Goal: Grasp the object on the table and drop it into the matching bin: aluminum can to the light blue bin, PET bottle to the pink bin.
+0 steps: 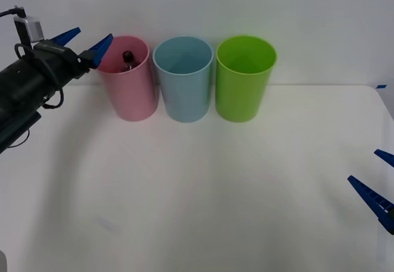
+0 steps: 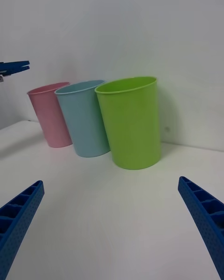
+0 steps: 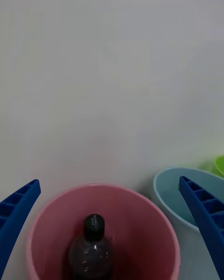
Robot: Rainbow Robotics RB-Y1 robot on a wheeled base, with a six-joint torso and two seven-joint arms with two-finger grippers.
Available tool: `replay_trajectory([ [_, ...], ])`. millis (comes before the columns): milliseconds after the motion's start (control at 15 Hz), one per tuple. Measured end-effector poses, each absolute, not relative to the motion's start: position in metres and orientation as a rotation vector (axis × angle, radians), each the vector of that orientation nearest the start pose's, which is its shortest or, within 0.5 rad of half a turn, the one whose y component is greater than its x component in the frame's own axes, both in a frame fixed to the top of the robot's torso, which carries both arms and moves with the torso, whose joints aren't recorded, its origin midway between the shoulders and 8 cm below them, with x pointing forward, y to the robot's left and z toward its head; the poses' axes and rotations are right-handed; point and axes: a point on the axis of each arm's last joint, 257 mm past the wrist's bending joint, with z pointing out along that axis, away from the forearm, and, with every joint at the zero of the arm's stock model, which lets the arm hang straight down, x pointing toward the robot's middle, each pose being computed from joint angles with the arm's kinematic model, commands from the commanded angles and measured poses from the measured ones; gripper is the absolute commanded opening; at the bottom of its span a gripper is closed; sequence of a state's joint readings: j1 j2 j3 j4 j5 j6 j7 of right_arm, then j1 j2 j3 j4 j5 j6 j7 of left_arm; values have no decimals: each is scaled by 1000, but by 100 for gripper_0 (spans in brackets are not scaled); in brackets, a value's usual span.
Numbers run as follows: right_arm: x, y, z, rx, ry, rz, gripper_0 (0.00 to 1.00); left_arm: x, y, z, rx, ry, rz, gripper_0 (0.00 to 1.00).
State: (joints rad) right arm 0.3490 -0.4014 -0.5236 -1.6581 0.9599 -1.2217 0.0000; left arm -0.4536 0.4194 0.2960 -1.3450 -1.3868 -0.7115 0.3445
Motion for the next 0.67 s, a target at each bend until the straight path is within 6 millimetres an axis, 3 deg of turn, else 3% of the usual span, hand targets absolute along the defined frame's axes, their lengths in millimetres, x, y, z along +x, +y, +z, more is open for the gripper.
replay_trajectory([
  [667,342,-330,-169,-465,1441,567,100,508,335,-60,276,1358,-453,100],
])
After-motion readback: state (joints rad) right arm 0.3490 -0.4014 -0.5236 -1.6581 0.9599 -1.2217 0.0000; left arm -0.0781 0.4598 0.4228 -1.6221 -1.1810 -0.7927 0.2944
